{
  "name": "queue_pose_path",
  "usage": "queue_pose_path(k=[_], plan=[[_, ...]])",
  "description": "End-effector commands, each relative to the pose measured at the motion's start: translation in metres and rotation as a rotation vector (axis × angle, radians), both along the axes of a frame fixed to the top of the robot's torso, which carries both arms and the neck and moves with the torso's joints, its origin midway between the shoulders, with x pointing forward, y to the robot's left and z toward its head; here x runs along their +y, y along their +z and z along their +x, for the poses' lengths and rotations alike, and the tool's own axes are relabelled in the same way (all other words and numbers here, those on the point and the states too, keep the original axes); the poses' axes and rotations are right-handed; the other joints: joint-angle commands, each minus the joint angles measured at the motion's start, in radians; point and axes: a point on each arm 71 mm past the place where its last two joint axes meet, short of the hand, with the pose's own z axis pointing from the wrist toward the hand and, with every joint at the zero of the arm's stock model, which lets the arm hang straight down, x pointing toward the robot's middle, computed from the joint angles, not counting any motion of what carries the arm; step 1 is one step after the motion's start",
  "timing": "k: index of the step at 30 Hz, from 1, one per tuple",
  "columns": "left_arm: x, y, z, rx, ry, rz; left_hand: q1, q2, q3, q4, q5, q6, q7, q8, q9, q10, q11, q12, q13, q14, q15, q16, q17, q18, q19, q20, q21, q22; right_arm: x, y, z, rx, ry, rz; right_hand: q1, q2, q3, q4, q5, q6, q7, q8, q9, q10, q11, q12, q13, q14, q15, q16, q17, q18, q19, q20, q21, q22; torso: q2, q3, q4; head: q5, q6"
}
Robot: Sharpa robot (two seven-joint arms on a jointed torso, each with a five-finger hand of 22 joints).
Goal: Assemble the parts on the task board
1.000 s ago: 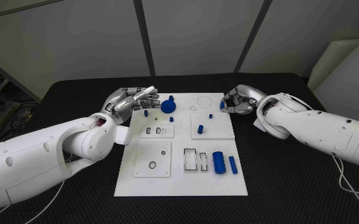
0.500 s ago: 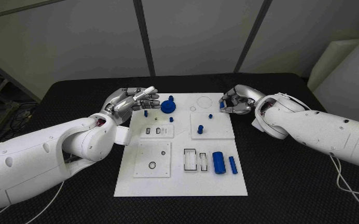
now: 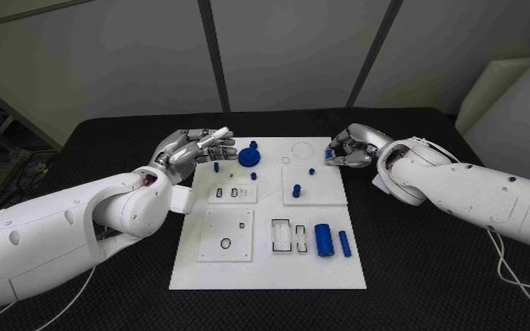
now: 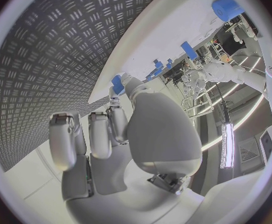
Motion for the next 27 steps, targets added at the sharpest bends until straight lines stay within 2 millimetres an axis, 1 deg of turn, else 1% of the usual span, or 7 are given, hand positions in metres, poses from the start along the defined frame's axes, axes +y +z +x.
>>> queue_pose_path(k=[1, 7, 13, 15, 19, 21, 27], plan=[[0.0, 0.001, 0.0, -0.001, -0.007, -0.003, -0.004, 0.008, -0.002, -0.002, -0.002, 0.005, 0.001, -0.006, -0.001, 0.006, 0.002, -0.002, -0.001, -0.008, 0.001, -0.005, -0.001, -0.006, -0.006, -0.002, -0.005, -0.002, 0.0, 0.005, 0.0, -0.054, -0.007, 0.014, 0.005, 0.026, 0.01, -0.001, 0.008, 0.017, -0.007, 0.007, 0.011, 0.0, -0.009, 0.006, 0.09, 0.075, -0.011, 0.005, 0.126, -0.007, 0.106, -0.01, 0.006, 0.263, 0.0, 0.0, 0.0006, 0.0, -0.001], [0.0, 0.001, 0.0, -0.002, -0.007, -0.003, -0.004, 0.008, -0.002, -0.002, -0.002, 0.005, 0.001, -0.006, -0.001, 0.006, 0.002, -0.002, -0.001, -0.008, 0.001, -0.005, -0.001, -0.006, -0.006, -0.002, -0.005, -0.002, 0.004, 0.009, -0.003, -0.095, -0.003, 0.034, 0.01, 0.035, 0.017, -0.011, 0.014, 0.025, -0.011, 0.006, 0.014, 0.002, -0.013, 0.008, 0.091, 0.076, -0.015, 0.006, 0.128, -0.007, 0.106, -0.015, 0.006, 0.263, -0.001, 0.0004, -0.0003, 0.002, -0.002], [0.0, 0.001, 0.0, -0.001, -0.006, -0.002, -0.004, 0.008, -0.002, -0.002, -0.002, 0.005, 0.001, -0.006, -0.001, 0.006, 0.002, -0.002, -0.001, -0.008, 0.001, -0.005, -0.001, -0.006, -0.006, -0.002, -0.005, -0.002, 0.012, 0.015, -0.013, -0.089, 0.019, 0.062, 0.01, 0.038, 0.018, -0.012, 0.016, 0.024, -0.01, 0.004, 0.014, 0.001, -0.013, 0.006, 0.091, 0.076, -0.015, 0.006, 0.127, -0.007, 0.106, -0.016, 0.006, 0.263, -0.004, -0.0011, -0.0004, 0.005, -0.001], [0.001, 0.001, 0.0, -0.001, -0.004, -0.002, -0.004, 0.008, -0.002, -0.002, -0.002, 0.005, 0.001, -0.006, -0.001, 0.006, 0.002, -0.002, -0.001, -0.008, 0.001, -0.005, -0.001, -0.006, -0.006, -0.002, -0.005, -0.002, 0.019, 0.018, -0.018, -0.083, 0.035, 0.076, 0.008, 0.039, 0.019, -0.012, 0.015, 0.022, -0.01, 0.002, 0.014, 0.001, -0.013, 0.006, 0.091, 0.076, -0.015, 0.006, 0.127, -0.007, 0.106, -0.016, 0.006, 0.263, -0.004, -0.0021, -0.0005, 0.006, 0.002], [0.002, 0.0, 0.001, -0.001, -0.001, 0.0, -0.004, 0.008, -0.003, -0.003, -0.004, 0.004, 0.001, -0.007, -0.001, 0.006, 0.002, -0.003, -0.001, -0.008, 0.002, -0.006, -0.001, -0.006, -0.006, -0.002, -0.005, -0.002, 0.041, 0.025, -0.03, -0.072, 0.075, 0.095, 0.006, 0.04, 0.019, -0.012, 0.014, 0.019, -0.009, -0.001, 0.014, 0.001, -0.013, 0.005, 0.09, 0.075, -0.014, 0.005, 0.126, -0.007, 0.106, -0.016, 0.006, 0.263, -0.012, -0.0043, 0.0004, 0.008, -0.002], [0.002, 0.0, 0.002, -0.001, 0.001, 0.001, -0.004, 0.008, -0.003, -0.003, -0.004, 0.004, 0.001, -0.007, -0.001, 0.006, 0.002, -0.003, -0.001, -0.008, 0.002, -0.006, -0.001, -0.006, -0.006, -0.002, -0.005, -0.002, 0.052, 0.027, -0.034, -0.07, 0.091, 0.097, 0.005, 0.041, 0.019, -0.012, 0.014, 0.019, -0.009, -0.002, 0.014, 0.0, -0.013, 0.004, 0.09, 0.075, -0.014, 0.004, 0.125, -0.007, 0.106, -0.016, 0.006, 0.263, -0.014, -0.0053, 0.0005, 0.01, -0.002], [0.005, -0.002, 0.007, -0.002, 0.015, 0.005, -0.003, 0.009, -0.003, -0.003, -0.004, 0.005, 0.001, -0.007, -0.001, 0.006, 0.002, -0.003, -0.001, -0.007, 0.002, -0.006, -0.001, -0.006, -0.006, -0.002, -0.005, -0.002, 0.097, 0.031, -0.044, -0.065, 0.149, 0.084, 0.005, 0.043, 0.02, -0.015, 0.011, 0.017, -0.008, -0.005, 0.014, -0.003, -0.012, -0.002, 0.086, 0.073, -0.014, 0.001, 0.119, -0.007, 0.106, -0.017, 0.006, 0.263, -0.026, -0.0093, 0.0014, 0.021, -0.009]])
